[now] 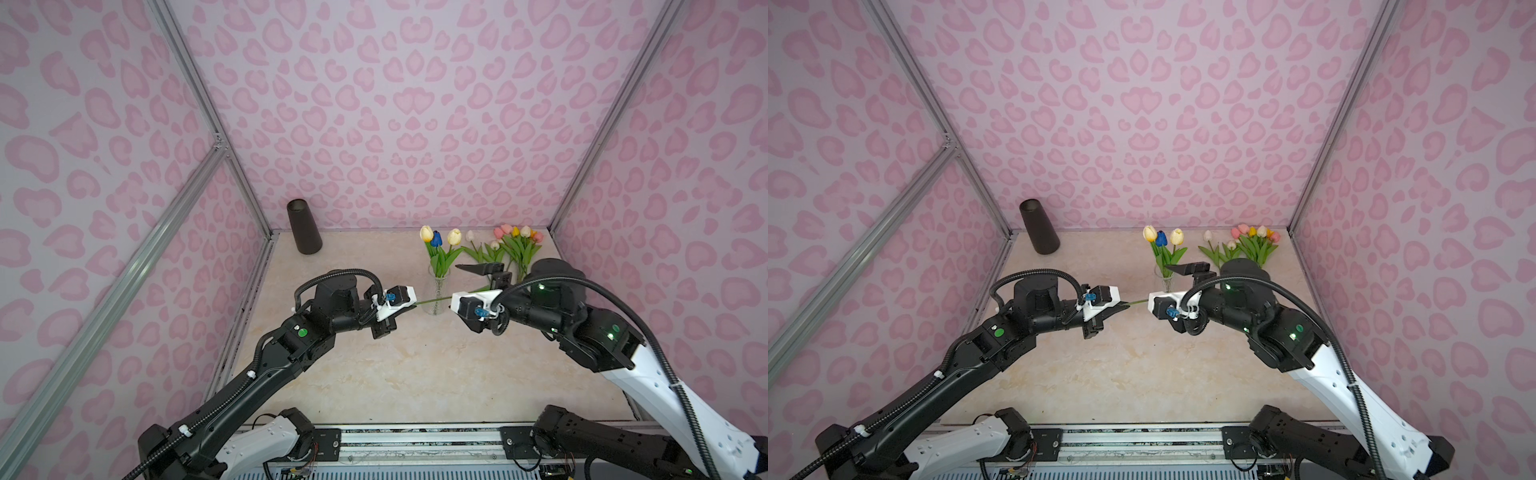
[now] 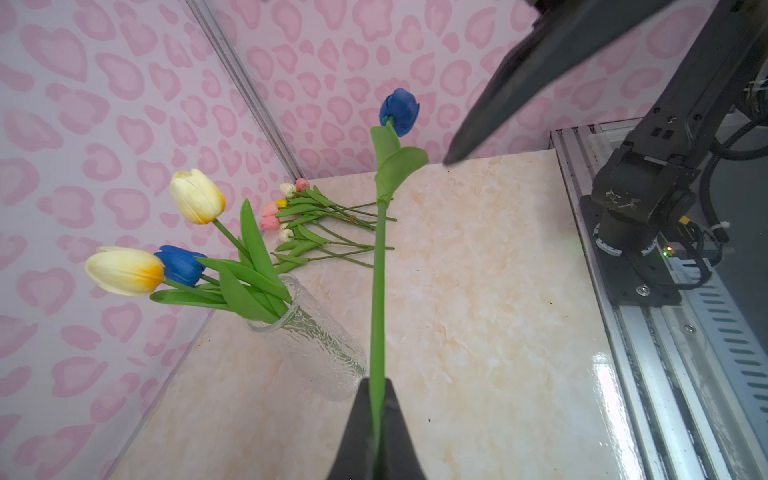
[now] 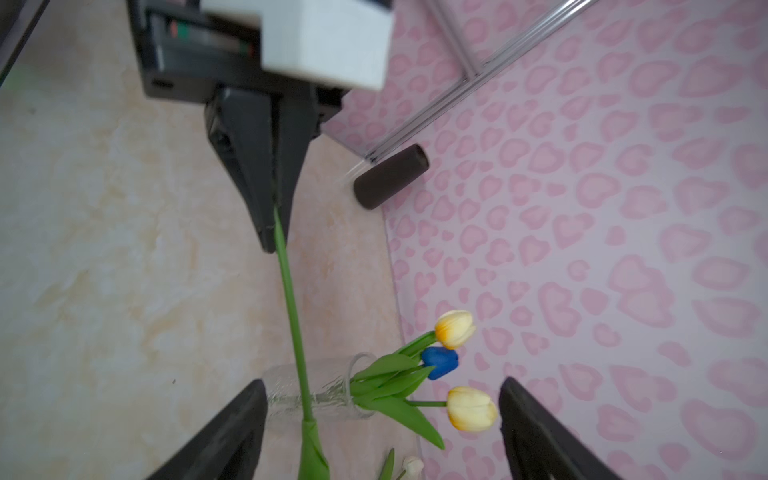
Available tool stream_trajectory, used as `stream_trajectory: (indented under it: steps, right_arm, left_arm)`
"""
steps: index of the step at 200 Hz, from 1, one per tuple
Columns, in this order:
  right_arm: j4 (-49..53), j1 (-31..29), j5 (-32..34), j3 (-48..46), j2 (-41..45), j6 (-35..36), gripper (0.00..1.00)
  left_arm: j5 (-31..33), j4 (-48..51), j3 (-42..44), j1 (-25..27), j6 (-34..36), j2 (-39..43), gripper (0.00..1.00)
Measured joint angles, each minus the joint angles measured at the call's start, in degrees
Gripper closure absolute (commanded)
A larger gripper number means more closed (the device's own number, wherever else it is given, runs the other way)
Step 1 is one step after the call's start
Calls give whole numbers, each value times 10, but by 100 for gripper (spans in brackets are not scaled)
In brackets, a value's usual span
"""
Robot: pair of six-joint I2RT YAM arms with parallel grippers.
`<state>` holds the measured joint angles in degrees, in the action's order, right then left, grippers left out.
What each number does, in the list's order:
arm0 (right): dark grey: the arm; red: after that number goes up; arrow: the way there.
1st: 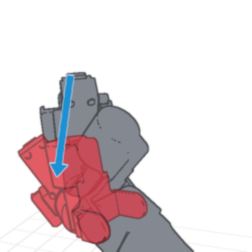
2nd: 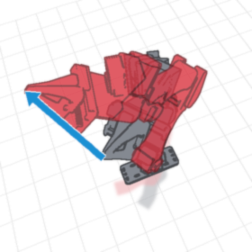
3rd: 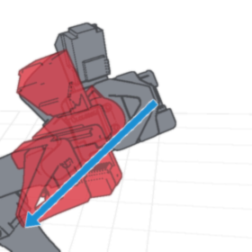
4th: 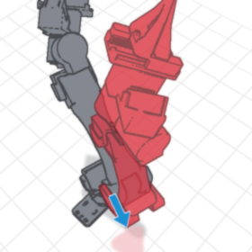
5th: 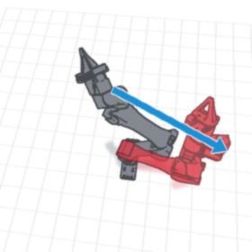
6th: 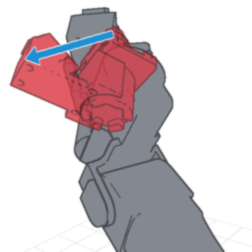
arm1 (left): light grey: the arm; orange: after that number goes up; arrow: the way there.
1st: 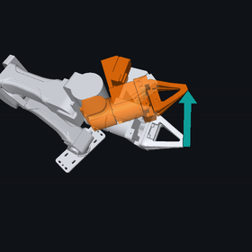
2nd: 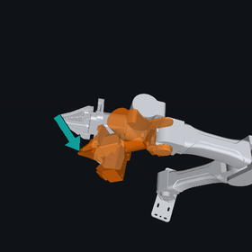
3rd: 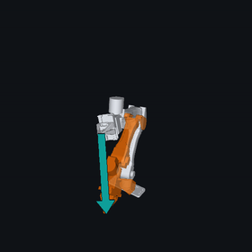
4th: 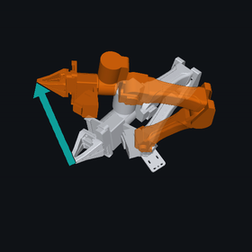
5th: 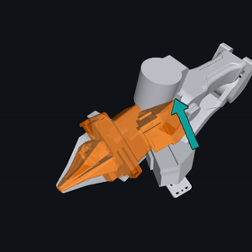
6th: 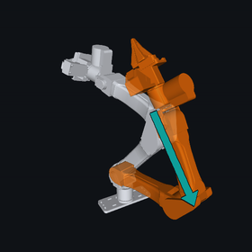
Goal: Arrange the flowers into the vase
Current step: 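Open the right gripper and pull it away while the left gripper holds the tulip, then grasp the blue tulip stem with the right gripper near the left gripper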
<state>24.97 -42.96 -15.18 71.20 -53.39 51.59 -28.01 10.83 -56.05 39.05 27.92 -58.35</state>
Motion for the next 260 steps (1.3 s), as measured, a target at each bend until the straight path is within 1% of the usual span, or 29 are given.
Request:
stream_trajectory:
  steps: [9, 16, 18, 29, 45, 56, 69, 72, 75, 89, 98, 126, 155, 169, 191, 205, 249, 260]
  right_arm:
    - [-74, 4, 0, -23, 28, -41, 18]
    - [-155, 9, 0, -41, 49, -99, 18]
    - [-162, 10, 0, -43, 52, -104, 18]
    - [-254, 17, 2, -53, 62, -179, 18]
    - [-361, 21, 7, -68, 59, -267, 20]
    - [-431, 21, -2, -91, 49, -327, 23]
    - [-518, 21, -15, -129, 25, -393, 27]
    - [-546, 21, -16, -141, 11, -420, 28]
    - [-555, 21, -17, -145, 6, -428, 29]
    - [-628, 21, -17, -176, -44, -512, 33]
    - [-648, 20, -13, -192, -71, -565, 34]
    - [-716, 9, 2, -201, -122, -673, 35]
    - [-738, -2, 0, -182, -157, -727, 31]
    - [-735, -1, -14, -150, -182, -748, 28]
    - [-738, -1, -35, -116, -216, -774, 29]
    - [-737, -1, -54, -104, -231, -782, 31]
    - [-752, -7, -92, -73, -263, -805, 44]
    - [-760, -7, -99, -70, -269, -806, 54]
  left_arm:
    - [16, -34, 15, -3, -14, 13, 96]
    - [34, -65, 29, -5, -27, 21, 96]
    - [39, -76, 33, -6, -31, 24, 96]
    - [59, -132, 57, -10, -54, 38, 96]
    - [93, -219, 86, -13, -83, 51, 96]
    - [116, -281, 103, -13, -103, 53, 96]
    - [139, -346, 119, -14, -119, 53, 96]
    - [144, -360, 123, -14, -124, 53, 96]
    - [147, -371, 126, -14, -127, 53, 96]
    - [161, -421, 138, -14, -139, 53, 96]
    - [169, -458, 148, -14, -149, 54, 96]
    - [179, -541, 177, -14, -170, 63, 96]
    - [184, -585, 184, -14, -178, 64, 96]
    - [183, -598, 184, -14, -180, 62, 96]
    - [178, -604, 184, -14, -184, 55, 96]
    - [175, -605, 184, -14, -184, 54, 96]
    - [173, -605, 184, -14, -181, 50, 96]
    - [173, -604, 184, -14, -181, 47, 96]
